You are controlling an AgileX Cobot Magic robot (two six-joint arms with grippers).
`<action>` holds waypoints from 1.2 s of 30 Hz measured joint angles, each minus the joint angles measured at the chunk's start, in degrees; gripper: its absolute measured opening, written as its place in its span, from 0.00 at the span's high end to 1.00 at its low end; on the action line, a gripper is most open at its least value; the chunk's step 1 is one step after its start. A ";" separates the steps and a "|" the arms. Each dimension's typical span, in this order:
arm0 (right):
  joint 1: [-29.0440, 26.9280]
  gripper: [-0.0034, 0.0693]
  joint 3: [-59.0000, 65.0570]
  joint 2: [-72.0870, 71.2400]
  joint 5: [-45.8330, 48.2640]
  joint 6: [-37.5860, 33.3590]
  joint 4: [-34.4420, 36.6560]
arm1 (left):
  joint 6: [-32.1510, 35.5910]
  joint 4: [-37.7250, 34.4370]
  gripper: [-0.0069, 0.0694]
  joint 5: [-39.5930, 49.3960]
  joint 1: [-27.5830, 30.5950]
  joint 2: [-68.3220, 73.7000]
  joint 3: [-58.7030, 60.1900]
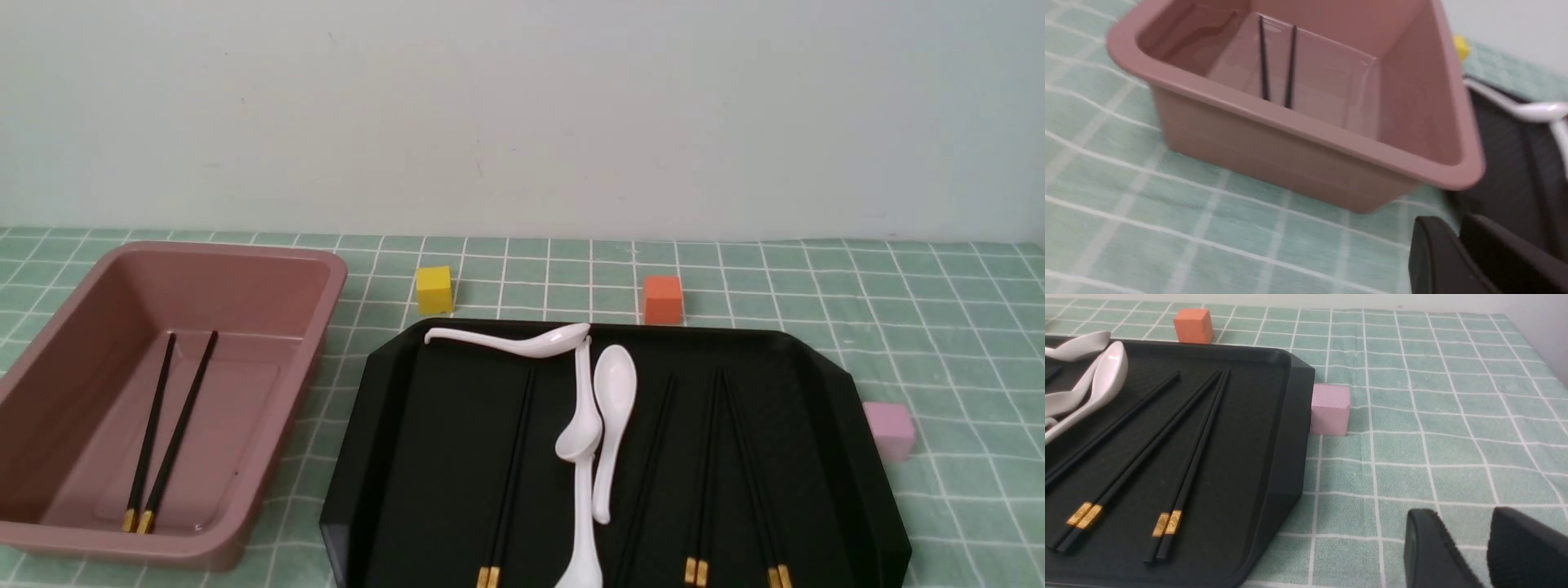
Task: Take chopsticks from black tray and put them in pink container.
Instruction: 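Reach over to the black tray and grasp a pair of chopsticks with the left gripper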
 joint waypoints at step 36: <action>0.00 0.62 0.00 0.00 0.00 0.00 0.00 | 10.38 -24.17 0.93 48.21 0.00 55.09 -40.58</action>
